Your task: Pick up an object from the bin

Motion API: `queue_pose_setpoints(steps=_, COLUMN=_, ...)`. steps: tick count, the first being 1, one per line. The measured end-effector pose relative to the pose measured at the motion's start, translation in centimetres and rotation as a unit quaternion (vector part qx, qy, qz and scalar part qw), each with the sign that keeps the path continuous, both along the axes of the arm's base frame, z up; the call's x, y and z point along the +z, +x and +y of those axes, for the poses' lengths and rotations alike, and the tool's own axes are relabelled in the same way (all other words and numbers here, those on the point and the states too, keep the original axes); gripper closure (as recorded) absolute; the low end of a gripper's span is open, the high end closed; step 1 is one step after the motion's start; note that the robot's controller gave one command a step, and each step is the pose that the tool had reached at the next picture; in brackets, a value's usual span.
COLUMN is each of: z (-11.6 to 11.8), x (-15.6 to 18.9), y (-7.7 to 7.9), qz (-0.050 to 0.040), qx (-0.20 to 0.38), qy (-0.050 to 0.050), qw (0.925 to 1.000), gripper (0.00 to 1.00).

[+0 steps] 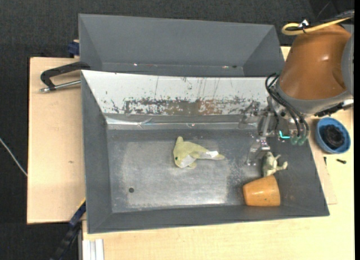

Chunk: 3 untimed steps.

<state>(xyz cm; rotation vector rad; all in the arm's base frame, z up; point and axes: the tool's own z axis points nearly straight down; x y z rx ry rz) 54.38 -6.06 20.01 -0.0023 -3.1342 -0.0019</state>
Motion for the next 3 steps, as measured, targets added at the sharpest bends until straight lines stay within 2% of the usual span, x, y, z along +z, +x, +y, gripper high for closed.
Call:
queue_pose_setpoints(steps=1, z=-4.7, x=-1.0, y=3.9, qz=-0.0079, qx=-0.048, qy=-0.001, qw=0.9988, gripper=0.00)
queue_pose_setpoints(steps=2, z=7.4, x=-8.2, y=2.9, qz=-0.0016, qx=0.021, qy=0.002, qw=0.9998, gripper=0.00)
queue_pose_setpoints(steps=3, z=11.9, x=-12.5, y=1.2, qz=-0.0048, qx=0.115, qy=0.001, qw=0.9933, gripper=0.00)
